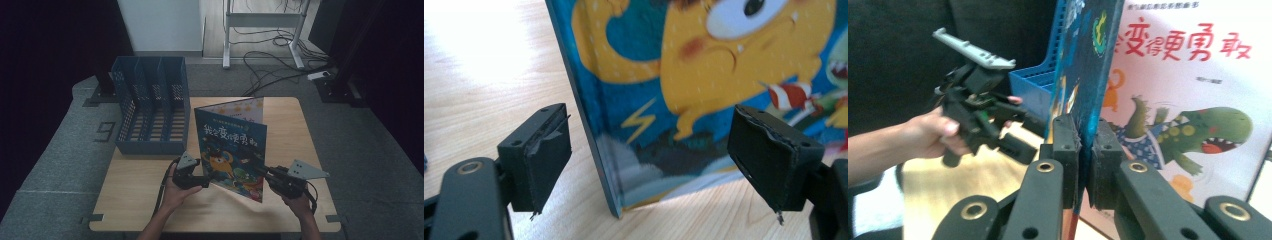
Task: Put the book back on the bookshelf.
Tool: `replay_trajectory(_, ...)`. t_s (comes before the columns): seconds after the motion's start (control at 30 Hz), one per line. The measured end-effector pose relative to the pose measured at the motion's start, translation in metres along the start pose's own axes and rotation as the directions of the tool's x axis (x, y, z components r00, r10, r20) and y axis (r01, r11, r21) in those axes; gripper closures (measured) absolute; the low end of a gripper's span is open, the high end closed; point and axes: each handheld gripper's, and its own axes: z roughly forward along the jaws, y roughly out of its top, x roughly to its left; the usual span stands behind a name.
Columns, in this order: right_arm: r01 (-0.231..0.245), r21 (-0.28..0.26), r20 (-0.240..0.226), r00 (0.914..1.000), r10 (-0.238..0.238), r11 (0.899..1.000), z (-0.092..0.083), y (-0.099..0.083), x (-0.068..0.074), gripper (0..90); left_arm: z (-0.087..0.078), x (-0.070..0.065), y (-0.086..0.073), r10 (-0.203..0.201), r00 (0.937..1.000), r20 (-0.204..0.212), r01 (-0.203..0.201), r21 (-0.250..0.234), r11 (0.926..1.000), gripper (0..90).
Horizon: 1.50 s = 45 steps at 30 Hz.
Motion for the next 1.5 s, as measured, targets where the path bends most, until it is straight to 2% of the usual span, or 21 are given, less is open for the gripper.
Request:
replay_trajectory(0.13,-0.016,0.015,-0.004,0.9999,0.016,1.0,-0.004,-0.004,-0.003,83.7,0.0,-0.001,0.005,0.011,0.9999,0.005,-0.011,-0.007,0.9999,17.7)
replay_trajectory(0.23,-0.024,0.028,0.0,0.9997,0.024,0.999,-0.008,-0.008,-0.006,82.9,-0.001,-0.003,0.012,0.022,0.9995,0.023,-0.021,-0.031,0.9993,18.4)
replay_trajectory(0.4,-0.015,0.045,0.014,0.9998,0.014,0.999,-0.011,-0.012,-0.007,80.9,-0.003,-0.009,0.021,0.067,0.9973,0.028,-0.065,-0.062,0.9959,19.1)
replay_trajectory(0.6,-0.01,0.052,0.041,0.9991,0.008,0.999,-0.013,-0.017,-0.01,78.2,-0.006,-0.01,0.021,0.087,0.9948,0.054,-0.083,-0.075,0.9938,20.8)
replay_trajectory(0.8,0.001,0.072,0.072,0.9974,-0.006,0.997,-0.009,-0.023,-0.014,68.5,-0.01,-0.014,0.021,0.123,0.9897,0.073,-0.116,-0.1,0.9883,21.9)
replay_trajectory(0.97,-0.023,0.078,0.1,0.9949,0.015,0.997,-0.006,-0.028,-0.018,61.4,-0.015,-0.022,0.024,0.152,0.9844,0.087,-0.14,-0.136,0.9809,25.8)
replay_trajectory(1.07,-0.025,0.066,0.107,0.9941,0.018,0.997,-0.004,-0.027,-0.017,59.9,-0.015,-0.025,0.025,0.151,0.986,0.071,-0.141,-0.13,0.9815,26.5)
replay_trajectory(1.27,-0.029,0.071,0.137,0.9904,0.019,0.997,-0.002,-0.026,-0.018,54.2,-0.016,-0.023,0.025,0.134,0.9885,0.07,-0.124,-0.133,0.9833,30.1)
replay_trajectory(1.4,-0.037,0.074,0.182,0.983,0.023,0.997,0.0,-0.027,-0.019,49.5,-0.017,-0.023,0.024,0.132,0.9889,0.067,-0.122,-0.138,0.9829,33.0)
replay_trajectory(1.5,-0.055,0.07,0.2,0.979,0.04,0.996,-0.001,-0.027,-0.021,47.2,-0.018,-0.022,0.023,0.128,0.9894,0.068,-0.117,-0.147,0.9822,36.2)
